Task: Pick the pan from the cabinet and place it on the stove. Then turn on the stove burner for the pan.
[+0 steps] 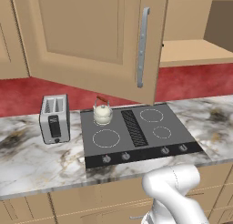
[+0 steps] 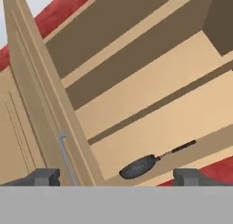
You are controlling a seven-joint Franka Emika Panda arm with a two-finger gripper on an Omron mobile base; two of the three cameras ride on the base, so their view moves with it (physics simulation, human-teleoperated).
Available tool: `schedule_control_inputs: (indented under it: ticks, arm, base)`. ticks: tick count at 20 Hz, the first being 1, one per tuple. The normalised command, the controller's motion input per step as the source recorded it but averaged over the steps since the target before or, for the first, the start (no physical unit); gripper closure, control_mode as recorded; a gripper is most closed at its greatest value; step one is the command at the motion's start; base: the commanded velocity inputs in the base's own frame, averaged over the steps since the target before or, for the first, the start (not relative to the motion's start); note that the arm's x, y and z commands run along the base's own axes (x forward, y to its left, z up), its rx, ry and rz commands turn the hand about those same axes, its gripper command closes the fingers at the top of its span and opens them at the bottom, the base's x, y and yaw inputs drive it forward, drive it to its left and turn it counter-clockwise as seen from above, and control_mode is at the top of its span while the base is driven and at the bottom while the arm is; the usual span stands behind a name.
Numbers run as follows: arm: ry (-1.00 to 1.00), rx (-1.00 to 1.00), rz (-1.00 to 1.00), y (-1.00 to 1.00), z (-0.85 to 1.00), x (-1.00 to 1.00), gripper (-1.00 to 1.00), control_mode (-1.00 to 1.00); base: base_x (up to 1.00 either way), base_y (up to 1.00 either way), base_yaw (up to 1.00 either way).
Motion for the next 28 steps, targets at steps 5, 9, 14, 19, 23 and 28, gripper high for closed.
schedule_control_inputs:
  ticks: [5,9,14,19,23,28]
  arm:
    - [0.03,0.18,0.38,0.03,-0.26,0.33,-1.00,-1.00]
    - [0.09,0.18,0.31,0.10,-0.05,0.69,-1.00,-1.00]
    - [0.15,0.13,0.25,0.06,-0.03,0.68,-1.00,-1.00]
    - [0.18,0.05,0.23,0.14,-0.18,0.59,-1.00,-1.00]
    - [0.12,0.00,0.23,0.33,-0.30,0.35,-1.00,-1.00]
    - [0.12,0.00,0.23,0.31,-0.18,0.33,-1.00,-1.00]
  base:
    - [0.00,0.00,0.00]
    - [0.00,0.00,0.00]
    - [0.00,0.00,0.00]
    - [0.00,0.00,0.00]
    - [0.00,0.00,0.00]
    - [0.00,0.00,0.00]
